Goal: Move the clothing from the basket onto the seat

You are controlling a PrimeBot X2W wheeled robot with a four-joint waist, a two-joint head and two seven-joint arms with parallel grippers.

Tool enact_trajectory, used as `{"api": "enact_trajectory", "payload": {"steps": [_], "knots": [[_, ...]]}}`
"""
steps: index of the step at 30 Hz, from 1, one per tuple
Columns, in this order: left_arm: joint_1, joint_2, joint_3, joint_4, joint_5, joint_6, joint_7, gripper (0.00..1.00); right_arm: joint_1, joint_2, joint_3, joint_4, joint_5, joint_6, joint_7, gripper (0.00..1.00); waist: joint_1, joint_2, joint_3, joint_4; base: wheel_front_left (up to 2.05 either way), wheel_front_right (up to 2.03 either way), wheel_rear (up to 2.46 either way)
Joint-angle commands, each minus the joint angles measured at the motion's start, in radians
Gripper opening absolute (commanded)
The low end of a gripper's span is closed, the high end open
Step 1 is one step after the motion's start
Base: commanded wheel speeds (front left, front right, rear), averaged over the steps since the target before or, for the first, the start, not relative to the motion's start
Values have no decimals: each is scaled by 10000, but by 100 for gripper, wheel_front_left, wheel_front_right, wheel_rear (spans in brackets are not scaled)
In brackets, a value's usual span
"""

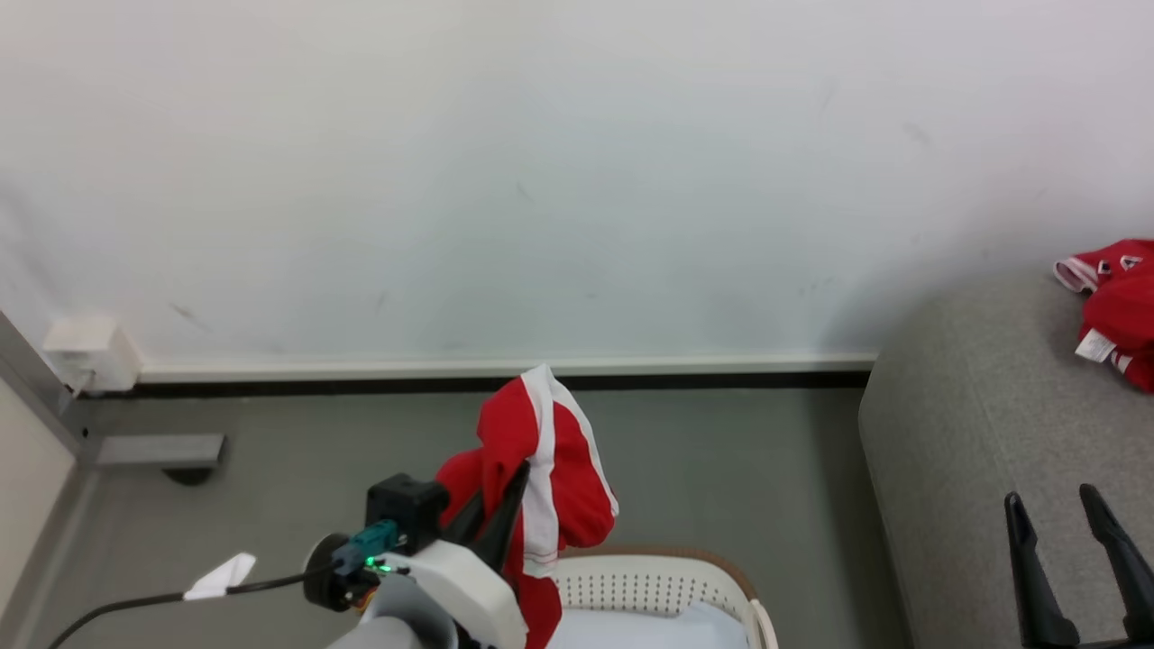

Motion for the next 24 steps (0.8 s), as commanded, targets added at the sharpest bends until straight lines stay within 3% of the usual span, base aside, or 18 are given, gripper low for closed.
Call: {"api": "enact_trajectory", "payload": {"steps": [1, 7, 11, 17, 24], "knots": [[297, 383, 61, -566, 127, 222, 34, 0, 162, -188, 214, -41, 210, -22, 6, 100, 4, 0, -443, -39, 0, 0, 0], [506, 1063, 113, -2322, 262, 727, 390, 0, -8, -625, 1214, -367, 742, -22, 6, 100, 4, 0, -581, -64, 0, 0, 0], [415, 1165, 61, -3045, 342, 860, 607, 0, -325, -1010, 2178, -593, 1003, -22, 6, 100, 4, 0, -560, -50, 0, 0, 0], [26, 931, -172, -3780, 420, 910, 1000, 0, -1244, -1655, 4247, -796, 1542, -22, 6, 100, 4, 0, -480, -28, 0, 0, 0], [-419, 292, -416, -3655, 511, 782, 1062, 0, -2426, -1650, 6348, -518, 2013, -22, 7, 100, 4, 0, -391, -54, 0, 0, 0]]}}
